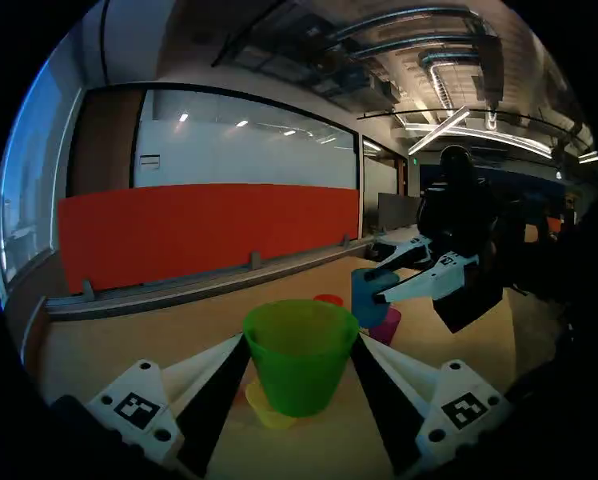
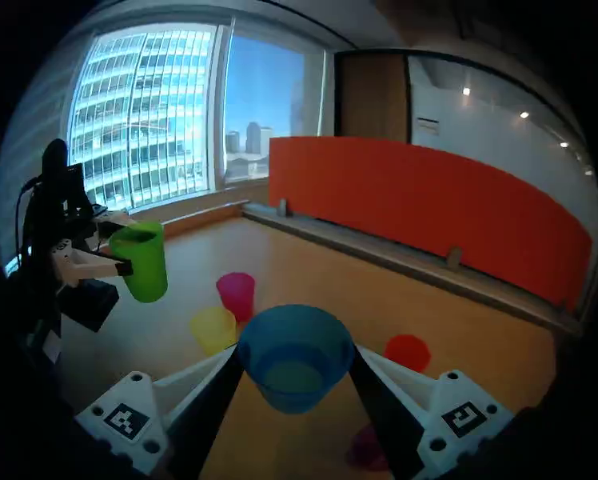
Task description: Pour water
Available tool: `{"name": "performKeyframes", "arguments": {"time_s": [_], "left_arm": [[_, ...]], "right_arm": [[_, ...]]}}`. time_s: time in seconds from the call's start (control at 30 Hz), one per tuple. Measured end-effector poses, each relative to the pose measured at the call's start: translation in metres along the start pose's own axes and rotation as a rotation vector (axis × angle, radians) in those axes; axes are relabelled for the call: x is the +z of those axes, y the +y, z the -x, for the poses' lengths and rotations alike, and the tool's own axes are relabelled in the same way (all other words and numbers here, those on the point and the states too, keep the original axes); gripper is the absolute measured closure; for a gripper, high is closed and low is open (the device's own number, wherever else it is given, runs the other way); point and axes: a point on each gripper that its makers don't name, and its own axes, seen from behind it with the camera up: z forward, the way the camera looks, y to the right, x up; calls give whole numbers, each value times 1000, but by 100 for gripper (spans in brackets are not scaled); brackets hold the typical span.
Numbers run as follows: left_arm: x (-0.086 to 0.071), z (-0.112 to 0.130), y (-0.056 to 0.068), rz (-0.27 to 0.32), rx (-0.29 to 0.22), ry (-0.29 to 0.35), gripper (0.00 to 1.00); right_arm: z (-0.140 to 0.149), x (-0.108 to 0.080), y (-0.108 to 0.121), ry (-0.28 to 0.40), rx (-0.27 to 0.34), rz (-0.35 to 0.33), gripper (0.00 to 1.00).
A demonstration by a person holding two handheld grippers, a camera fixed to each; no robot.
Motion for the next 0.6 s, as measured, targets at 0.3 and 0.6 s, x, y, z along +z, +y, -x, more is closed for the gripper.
{"name": "performKeyframes", "arguments": {"time_s": [0.3,0.6], "left_arm": [[0,-7,12,11,10,10,14],[2,-12,23,28,13,17,14]], "right_arm": [[-22,-26,-6,114,-9,-15,8],[-37,-41,-9,213,-20,-11,8]]}}
